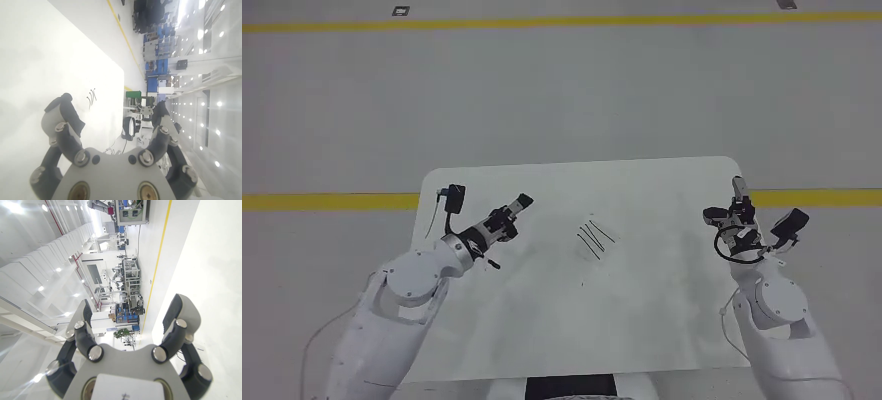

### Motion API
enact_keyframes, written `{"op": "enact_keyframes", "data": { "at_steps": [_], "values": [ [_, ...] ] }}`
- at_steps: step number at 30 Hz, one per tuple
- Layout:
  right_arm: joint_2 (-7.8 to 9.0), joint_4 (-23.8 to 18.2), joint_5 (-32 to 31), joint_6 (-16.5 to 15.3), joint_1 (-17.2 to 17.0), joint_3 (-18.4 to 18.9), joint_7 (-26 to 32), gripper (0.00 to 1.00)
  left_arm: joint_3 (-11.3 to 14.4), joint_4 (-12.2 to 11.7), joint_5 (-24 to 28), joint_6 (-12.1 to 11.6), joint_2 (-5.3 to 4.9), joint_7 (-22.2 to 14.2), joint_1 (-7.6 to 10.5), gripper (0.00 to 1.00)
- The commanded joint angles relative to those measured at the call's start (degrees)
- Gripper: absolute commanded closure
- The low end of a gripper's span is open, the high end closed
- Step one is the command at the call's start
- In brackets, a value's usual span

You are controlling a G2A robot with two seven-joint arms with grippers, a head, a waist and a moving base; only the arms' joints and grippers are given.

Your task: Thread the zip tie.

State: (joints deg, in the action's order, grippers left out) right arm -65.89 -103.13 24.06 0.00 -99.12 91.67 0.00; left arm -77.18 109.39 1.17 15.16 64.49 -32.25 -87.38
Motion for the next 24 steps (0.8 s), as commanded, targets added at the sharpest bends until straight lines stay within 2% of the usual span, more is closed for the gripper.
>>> {"op": "enact_keyframes", "data": {
  "at_steps": [1, 2, 4, 6, 8, 10, 12, 24],
  "values": [
    [0.00, 0.0, 0.0, 0.0, 0.0, 0.0, 0.0, 0.00, 2.7, -0.2, -0.8, 2.9, 0.17, -1.5, 2.75, 0.00],
    [0.00, 0.0, 0.0, 0.0, 0.0, 0.0, 0.0, 0.00, 4.1, -0.4, -1.8, 4.2, 0.23, -2.4, 4.21, 0.00],
    [0.00, 0.0, 0.0, 0.0, 0.0, 0.0, 0.0, 0.00, 7.0, -2.2, -4.0, 4.3, 0.44, -3.0, 6.77, 0.00],
    [0.00, 0.0, 0.0, 0.0, 0.0, 0.0, 0.0, 0.00, 9.0, -4.7, -3.6, 4.3, 0.81, -3.0, 8.83, 0.00],
    [0.00, 0.0, 0.0, 0.0, 0.0, 0.0, 0.0, 0.00, 11.6, -8.4, -5.4, 4.3, 1.13, -3.5, 11.14, 0.00],
    [0.00, 0.0, 0.0, 0.0, 0.0, 0.0, 0.0, 0.00, 13.5, -12.0, -4.7, 4.3, 1.61, -4.2, 13.09, 0.00],
    [0.00, 0.0, 0.0, 0.0, 0.0, 0.0, 0.0, 0.00, 14.9, -14.9, -5.7, 4.3, 1.91, -4.3, 14.50, 0.00],
    [0.00, 0.0, 0.0, 0.0, 0.0, 0.0, 0.0, 0.00, 15.2, -15.0, -6.0, 4.3, 1.94, -4.3, 14.72, 0.00]
  ]
}}
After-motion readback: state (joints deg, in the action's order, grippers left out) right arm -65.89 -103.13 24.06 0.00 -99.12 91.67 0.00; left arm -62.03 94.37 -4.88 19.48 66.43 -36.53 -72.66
